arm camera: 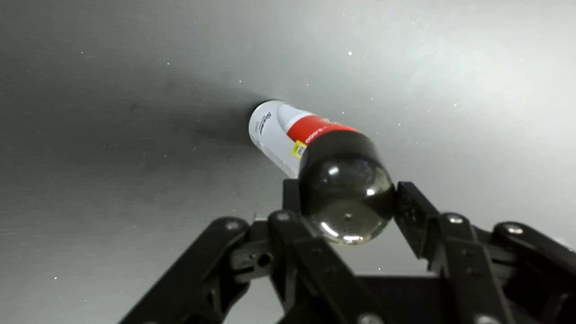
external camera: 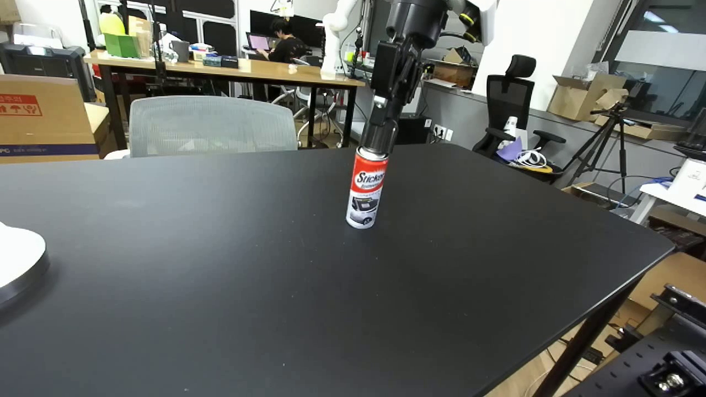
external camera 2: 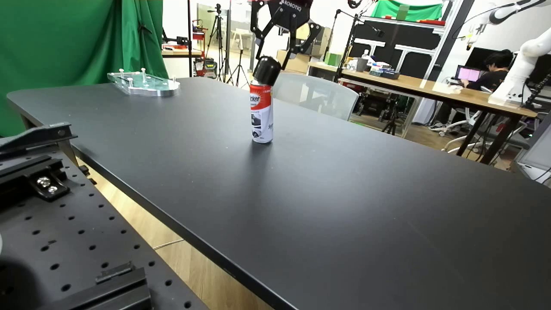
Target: Take the top off the bottle
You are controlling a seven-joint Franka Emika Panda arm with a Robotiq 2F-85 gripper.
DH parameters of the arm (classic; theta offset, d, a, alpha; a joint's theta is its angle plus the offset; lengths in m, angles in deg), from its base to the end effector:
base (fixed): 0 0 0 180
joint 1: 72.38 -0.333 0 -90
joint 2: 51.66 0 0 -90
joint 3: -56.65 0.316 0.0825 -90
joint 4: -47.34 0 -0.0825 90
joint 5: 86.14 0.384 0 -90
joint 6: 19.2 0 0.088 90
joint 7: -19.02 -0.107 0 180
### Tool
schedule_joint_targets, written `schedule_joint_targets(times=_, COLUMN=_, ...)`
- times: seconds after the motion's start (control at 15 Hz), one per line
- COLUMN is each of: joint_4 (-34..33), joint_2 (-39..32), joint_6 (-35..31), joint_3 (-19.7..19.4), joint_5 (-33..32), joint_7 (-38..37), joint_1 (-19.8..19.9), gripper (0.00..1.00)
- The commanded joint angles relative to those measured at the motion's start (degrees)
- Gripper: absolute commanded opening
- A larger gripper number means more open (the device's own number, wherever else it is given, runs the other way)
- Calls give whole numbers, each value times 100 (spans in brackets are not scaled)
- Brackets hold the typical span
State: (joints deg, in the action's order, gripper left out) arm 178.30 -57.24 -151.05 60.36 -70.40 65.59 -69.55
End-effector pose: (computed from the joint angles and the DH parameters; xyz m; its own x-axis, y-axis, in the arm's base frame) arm 0.5162 0.0136 0.3043 0.8069 0.5863 0.0712 0.5871 -0.7831 -0.2050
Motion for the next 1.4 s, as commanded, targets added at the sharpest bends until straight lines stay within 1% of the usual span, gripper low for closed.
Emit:
schedule_joint_targets(times=0.0, joint_4=-38, joint_2=170, joint_6=241, joint_3=-77, joint_5=115, joint_7=44, joint_1=-12, gripper=31)
schedule_joint_targets(times=0.6, joint_4=-160, joint_2=103, joint_6=14, joint_3=-215, joint_5=-60, joint_7=-164, joint_1=-28, gripper=31)
schedule_joint_targets(times=0.73, joint_4=-135, joint_2=137, joint_6=-143, joint_3=-212, joint_5=-133, joint_7=-187, joint_1=-49, gripper=31)
schedule_joint_targets(times=0.87, joint_4=-41, joint_2=225, joint_6=-437, joint_3=-203, joint_5=-326, joint_7=-277, joint_1=-91, gripper=31)
schedule_joint_targets(times=1.13, joint_4=167, joint_2=329, joint_6=-1150, joint_3=-234, joint_5=-913, joint_7=-656, joint_1=-131, gripper=31)
schedule_joint_targets(times=1.33, joint_4=173, joint_2=259, joint_6=-1259, joint_3=-296, joint_5=-1071, joint_7=-898, joint_1=-65, gripper=31)
